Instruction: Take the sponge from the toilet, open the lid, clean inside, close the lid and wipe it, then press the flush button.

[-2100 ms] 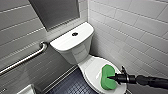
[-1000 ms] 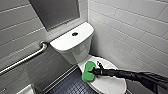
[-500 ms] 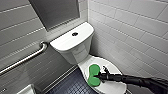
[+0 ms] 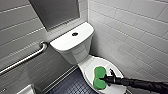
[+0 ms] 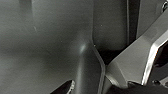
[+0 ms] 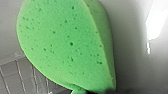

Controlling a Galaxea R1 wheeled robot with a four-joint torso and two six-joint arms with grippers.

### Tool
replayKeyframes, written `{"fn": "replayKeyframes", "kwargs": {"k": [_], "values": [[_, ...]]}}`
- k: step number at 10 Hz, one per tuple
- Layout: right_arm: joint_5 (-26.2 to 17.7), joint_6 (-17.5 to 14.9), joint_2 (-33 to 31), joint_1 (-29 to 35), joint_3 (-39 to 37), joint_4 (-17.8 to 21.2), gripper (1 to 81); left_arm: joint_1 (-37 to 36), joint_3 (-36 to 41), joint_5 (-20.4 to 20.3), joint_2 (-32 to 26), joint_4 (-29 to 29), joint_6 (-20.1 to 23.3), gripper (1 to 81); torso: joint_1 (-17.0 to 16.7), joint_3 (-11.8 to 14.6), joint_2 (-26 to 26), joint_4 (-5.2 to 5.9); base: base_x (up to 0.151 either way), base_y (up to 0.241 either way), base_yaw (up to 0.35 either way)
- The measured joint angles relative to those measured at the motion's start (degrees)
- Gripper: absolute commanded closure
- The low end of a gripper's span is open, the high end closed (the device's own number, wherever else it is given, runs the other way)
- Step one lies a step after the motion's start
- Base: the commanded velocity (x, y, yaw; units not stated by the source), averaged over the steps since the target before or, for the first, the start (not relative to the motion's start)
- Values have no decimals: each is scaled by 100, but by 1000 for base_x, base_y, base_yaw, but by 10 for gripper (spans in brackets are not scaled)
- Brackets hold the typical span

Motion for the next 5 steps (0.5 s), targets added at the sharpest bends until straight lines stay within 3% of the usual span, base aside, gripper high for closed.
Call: {"fn": "replayKeyframes", "kwargs": {"k": [2,5], "values": [[212,0,-285,-243,284,0,811,-9,80,6,-48,2,-4,10,0,0,-2,0,0,0,0],[196,0,-1142,-500,964,-18,811,-9,162,0,-61,2,0,10,0,0,-2,0,0,0,0]]}}
